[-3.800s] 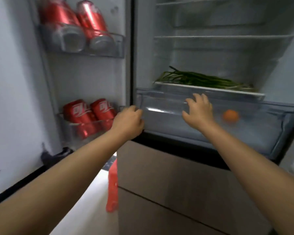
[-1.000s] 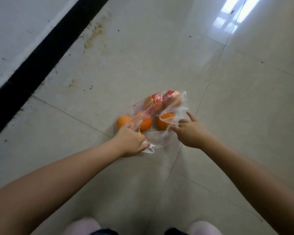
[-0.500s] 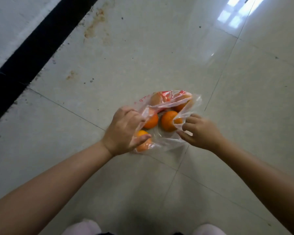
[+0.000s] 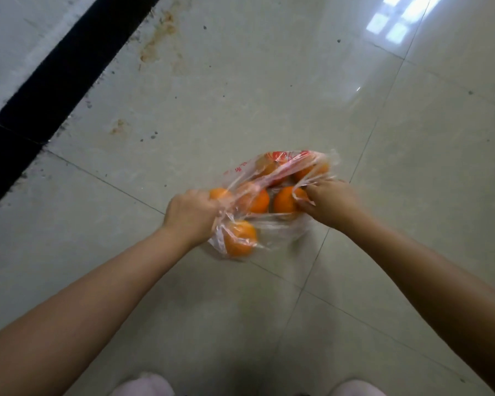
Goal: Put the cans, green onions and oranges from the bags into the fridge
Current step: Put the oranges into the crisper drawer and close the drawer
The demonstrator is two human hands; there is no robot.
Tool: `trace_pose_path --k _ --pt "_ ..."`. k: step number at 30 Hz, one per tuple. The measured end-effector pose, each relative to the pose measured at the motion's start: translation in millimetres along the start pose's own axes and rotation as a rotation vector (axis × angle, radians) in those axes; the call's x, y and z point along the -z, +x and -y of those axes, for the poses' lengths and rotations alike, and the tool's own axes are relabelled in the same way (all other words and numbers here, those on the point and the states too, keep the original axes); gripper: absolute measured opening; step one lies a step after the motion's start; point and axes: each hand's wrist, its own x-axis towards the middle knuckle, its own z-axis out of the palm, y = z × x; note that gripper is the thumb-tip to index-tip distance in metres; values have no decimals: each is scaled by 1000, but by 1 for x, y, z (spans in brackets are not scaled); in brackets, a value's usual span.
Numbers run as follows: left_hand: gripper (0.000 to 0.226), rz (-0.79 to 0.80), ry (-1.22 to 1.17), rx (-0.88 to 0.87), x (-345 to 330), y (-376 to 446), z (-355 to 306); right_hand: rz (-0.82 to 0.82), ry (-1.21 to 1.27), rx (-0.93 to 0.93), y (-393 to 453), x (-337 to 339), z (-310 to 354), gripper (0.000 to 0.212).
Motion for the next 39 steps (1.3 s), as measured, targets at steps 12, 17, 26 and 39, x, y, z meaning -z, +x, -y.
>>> trace_pose_path --k 12,17,26,39 --pt "17 -201 -107 -560 13 11 -34 -105 86 477 -10 19 31 20" --pt "34 262 -98 -189 14 22 -41 115 -60 125 10 10 22 39" --pt "63 527 -10 57 18 -7 -48 191 -28 -81 13 -8 32 69" --pt "50 748 -65 154 5 -8 -68 112 620 -108 -42 -4 10 87"
